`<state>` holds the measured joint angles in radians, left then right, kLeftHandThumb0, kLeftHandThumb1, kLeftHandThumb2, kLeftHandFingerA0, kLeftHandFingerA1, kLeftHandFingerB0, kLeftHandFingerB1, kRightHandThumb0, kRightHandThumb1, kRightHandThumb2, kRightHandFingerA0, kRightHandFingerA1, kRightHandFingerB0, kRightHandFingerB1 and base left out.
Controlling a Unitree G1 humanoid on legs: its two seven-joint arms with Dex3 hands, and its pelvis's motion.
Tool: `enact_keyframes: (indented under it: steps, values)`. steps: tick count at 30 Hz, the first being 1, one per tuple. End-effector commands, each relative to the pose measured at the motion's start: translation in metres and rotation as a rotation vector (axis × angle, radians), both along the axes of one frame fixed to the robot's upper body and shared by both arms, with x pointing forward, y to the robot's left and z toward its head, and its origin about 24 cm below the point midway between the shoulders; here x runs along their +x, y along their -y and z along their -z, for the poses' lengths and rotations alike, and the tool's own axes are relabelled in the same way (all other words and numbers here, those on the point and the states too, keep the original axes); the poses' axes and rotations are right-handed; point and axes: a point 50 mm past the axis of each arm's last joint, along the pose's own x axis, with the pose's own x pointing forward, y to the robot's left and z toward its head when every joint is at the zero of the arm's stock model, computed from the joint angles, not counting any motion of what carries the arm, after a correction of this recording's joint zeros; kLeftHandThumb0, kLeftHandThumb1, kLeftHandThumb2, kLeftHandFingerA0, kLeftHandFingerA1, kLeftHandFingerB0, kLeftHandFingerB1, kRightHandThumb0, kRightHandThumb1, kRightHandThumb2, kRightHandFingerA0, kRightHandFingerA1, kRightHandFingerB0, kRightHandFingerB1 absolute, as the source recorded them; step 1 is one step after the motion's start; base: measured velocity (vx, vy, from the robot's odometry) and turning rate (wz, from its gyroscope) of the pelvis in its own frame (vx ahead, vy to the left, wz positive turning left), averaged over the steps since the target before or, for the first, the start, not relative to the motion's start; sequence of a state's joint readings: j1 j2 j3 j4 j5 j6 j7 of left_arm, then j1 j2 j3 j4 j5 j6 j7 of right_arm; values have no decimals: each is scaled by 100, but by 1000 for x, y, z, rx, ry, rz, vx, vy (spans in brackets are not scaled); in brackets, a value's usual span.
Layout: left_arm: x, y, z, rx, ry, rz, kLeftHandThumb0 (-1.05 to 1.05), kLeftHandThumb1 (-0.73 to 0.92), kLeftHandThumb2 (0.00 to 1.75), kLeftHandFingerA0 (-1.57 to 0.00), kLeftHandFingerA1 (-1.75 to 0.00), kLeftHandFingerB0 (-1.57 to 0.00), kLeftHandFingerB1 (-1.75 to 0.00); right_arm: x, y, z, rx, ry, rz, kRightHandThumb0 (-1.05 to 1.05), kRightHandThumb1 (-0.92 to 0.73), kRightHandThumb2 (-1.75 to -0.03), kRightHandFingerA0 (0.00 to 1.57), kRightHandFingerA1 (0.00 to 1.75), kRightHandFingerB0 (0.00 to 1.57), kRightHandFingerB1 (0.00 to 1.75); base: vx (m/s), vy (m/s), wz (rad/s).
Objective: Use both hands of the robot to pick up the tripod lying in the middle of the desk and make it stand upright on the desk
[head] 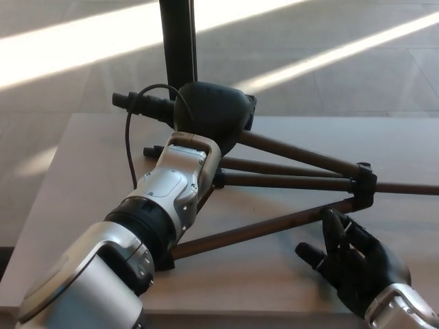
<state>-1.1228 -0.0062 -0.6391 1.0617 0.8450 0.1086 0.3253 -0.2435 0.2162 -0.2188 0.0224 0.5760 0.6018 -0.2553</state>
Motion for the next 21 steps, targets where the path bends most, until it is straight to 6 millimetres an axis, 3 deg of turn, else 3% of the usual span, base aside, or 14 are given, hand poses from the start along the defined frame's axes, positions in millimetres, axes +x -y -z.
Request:
enact_keyframes:
  steps: [1, 3, 4, 5, 8, 9, 10, 11, 13, 15, 16, 19, 20, 21]
  values:
    - [-1, 2, -4, -6, 26, 33, -27, 70, 65, -88, -168, -79, -117, 11, -13, -5, 152, 58, 58, -97, -29, -78, 20, 97, 24, 93, 0, 0, 0]
    - [-1, 1, -4, -12, 31, 32, -27, 69, 65, -88, -169, -79, -122, 13, -14, -5, 159, 59, 64, -97, -28, -79, 14, 93, 18, 88, 0, 0, 0]
    - [0, 3, -5, 4, 16, 28, -33, 54, 98, -113, -130, -83, -103, 16, -13, -6, 178, 57, 64, -41, 0, -80, 25, 73, 13, 64, 0, 0, 0]
    - [0, 3, -6, 2, 14, 28, -31, 69, 66, -86, -163, -79, -114, 18, -14, -6, 192, 59, 65, -71, -35, -93, 0, 73, 8, 73, 0, 0, 0]
    - [0, 4, -8, -11, 19, 32, -30, 69, 64, -87, -154, -81, -101, 20, -18, -6, 226, 32, 57, -101, -31, -82, 0, 80, 9, 84, 0, 0, 0]
    - [1, 4, -10, -13, 27, 34, -30, 67, 66, -86, -159, -81, -105, 19, -24, -4, 250, -1, 46, -57, 0, -82, 19, 78, 1, 65, 0, 0, 0]
    - [1, 4, -11, -12, 28, 34, -30, 67, 66, -86, -159, -81, -105, 20, -24, -4, 252, 1, 46, -57, 0, -82, 19, 78, 1, 65, 0, 0, 0]
    - [1, 4, -12, -19, 27, 37, -30, 69, 67, -84, -161, -79, -110, 18, -27, -3, 250, -9, 31, -102, -34, -85, 0, 84, 10, 86, 0, 0, 0]
    - [2, 3, -15, -13, 43, 39, -33, 72, 68, -82, -158, -80, -108, 13, -36, 1, 285, -32, 22, -98, -52, -57, 0, 102, 0, 103, 0, 0, 0]
    - [3, 2, -16, -8, 42, 37, -33, 73, 64, -84, -166, -78, -125, 4, -43, 7, 310, -74, 18, -60, -8, -88, 18, 77, 1, 65, 0, 0, 0]
    - [3, 2, -18, 2, 42, 33, -34, 71, 63, -83, -168, -77, -125, 1, -47, 10, 301, -91, 5, -99, -31, -88, 3, 84, 13, 86, 0, 0, 0]
    - [5, 2, -22, 11, 35, 29, -36, 51, 94, -115, -132, -84, -102, -16, -56, 22, 293, -120, -91, -98, -46, -61, 0, 121, 2, 113, 0, 0, 0]
    - [5, 2, -24, 15, 41, 29, -37, 49, 93, -115, -133, -84, -106, -19, -57, 24, 295, -132, -96, -73, -26, -94, 11, 79, 10, 75, 0, 0, 0]
    - [5, 2, -26, 20, 48, 31, -37, 49, 93, -115, -133, -84, -106, -25, -59, 27, 297, -150, -101, -73, -26, -94, 11, 79, 10, 75, 0, 0, 0]
